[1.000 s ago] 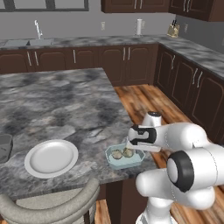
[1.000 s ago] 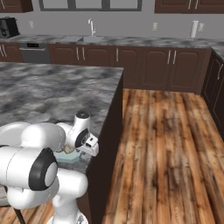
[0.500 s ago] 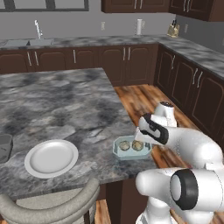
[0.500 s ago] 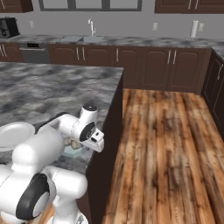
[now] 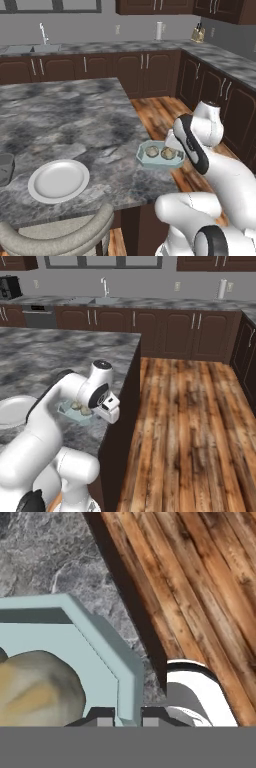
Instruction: Place two dumplings into each of the tupperware containers and then place the containers in the fridge.
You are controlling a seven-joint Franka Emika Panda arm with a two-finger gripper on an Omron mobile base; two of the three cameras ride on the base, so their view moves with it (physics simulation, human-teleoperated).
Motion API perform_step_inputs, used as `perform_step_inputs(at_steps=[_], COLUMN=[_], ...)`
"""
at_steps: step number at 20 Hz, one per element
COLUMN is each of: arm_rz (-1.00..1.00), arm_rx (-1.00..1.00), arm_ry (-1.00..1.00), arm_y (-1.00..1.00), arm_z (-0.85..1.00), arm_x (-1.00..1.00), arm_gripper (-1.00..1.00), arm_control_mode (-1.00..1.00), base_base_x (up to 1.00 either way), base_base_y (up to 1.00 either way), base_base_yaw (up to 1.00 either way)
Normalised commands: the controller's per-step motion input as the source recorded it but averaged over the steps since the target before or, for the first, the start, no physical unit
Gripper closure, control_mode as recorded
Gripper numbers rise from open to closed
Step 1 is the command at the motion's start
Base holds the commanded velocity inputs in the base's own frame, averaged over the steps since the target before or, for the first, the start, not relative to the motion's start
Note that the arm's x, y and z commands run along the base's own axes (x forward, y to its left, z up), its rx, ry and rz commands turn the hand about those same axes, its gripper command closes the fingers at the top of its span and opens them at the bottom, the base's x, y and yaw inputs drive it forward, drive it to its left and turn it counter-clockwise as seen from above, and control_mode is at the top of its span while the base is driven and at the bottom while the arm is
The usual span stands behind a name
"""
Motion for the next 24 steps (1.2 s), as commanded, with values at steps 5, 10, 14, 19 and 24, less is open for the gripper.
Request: perform_step_inputs(at_steps=[5, 10, 14, 19, 24], arm_rz=[-0.14, -0.16, -0.17, -0.22, -0.19], arm_rx=[0.00, 0.00, 0.00, 0.00, 0.00], arm_ry=[0.00, -0.02, -0.06, -0.01, 0.00], arm_y=[0.05, 0.01, 0.20, 0.14, 0.01], arm_z=[0.97, 0.98, 0.89, 0.77, 0.50], arm_x=[-0.42, -0.68, -0.58, -0.62, -0.65], arm_gripper=[1.00, 1.00, 1.00, 1.00, 1.00], arm_control_mode=[-1.00, -1.00, -1.00, -1.00, -1.00], base_base_x=[0.00, 0.00, 0.00, 0.00, 0.00], base_base_y=[0.00, 0.00, 0.00, 0.00, 0.00], base_base_yaw=[0.00, 0.00, 0.00, 0.00, 0.00])
